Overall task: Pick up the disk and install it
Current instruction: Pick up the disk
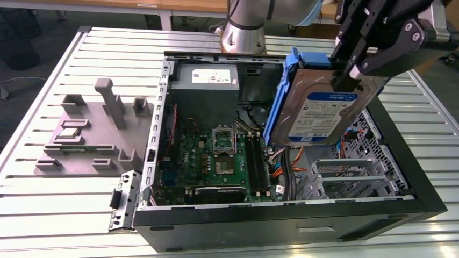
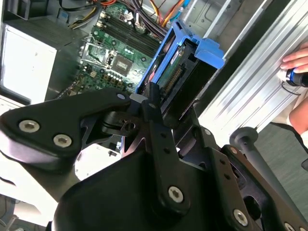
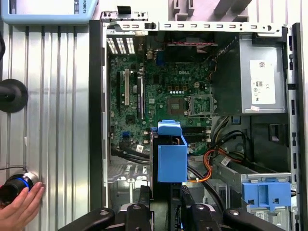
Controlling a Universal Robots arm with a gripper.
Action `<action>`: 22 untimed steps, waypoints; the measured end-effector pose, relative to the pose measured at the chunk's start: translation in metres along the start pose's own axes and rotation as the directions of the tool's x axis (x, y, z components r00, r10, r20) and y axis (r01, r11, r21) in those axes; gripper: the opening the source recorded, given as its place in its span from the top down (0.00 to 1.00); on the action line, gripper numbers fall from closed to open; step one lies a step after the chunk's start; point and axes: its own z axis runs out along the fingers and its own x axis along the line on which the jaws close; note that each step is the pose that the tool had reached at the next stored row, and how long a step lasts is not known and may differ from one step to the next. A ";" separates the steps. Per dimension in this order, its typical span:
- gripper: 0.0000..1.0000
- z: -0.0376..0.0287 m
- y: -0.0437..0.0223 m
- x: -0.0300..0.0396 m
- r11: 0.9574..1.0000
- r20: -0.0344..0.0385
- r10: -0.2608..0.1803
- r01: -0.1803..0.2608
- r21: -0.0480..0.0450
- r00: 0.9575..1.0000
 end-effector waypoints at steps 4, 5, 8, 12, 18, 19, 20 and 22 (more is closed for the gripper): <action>0.65 -0.0002 -0.0020 0.0064 1.000 0.000 0.000 0.000 0.000 1.000; 0.65 -0.0002 -0.0024 0.0078 1.000 0.000 0.000 0.000 0.000 1.000; 0.65 -0.0001 -0.0036 0.0110 1.000 0.000 0.001 -0.001 0.000 1.000; 0.65 0.0003 -0.0054 0.0141 1.000 0.000 0.001 -0.001 0.000 1.000; 0.65 0.0020 -0.0138 0.0183 1.000 0.000 0.002 -0.002 0.000 1.000; 0.65 0.0023 -0.0164 0.0188 1.000 0.000 0.002 -0.002 0.000 1.000; 0.65 0.0026 -0.0195 0.0192 1.000 0.000 0.002 -0.002 0.000 1.000; 0.65 0.0031 -0.0261 0.0199 1.000 0.000 0.002 -0.002 0.000 1.000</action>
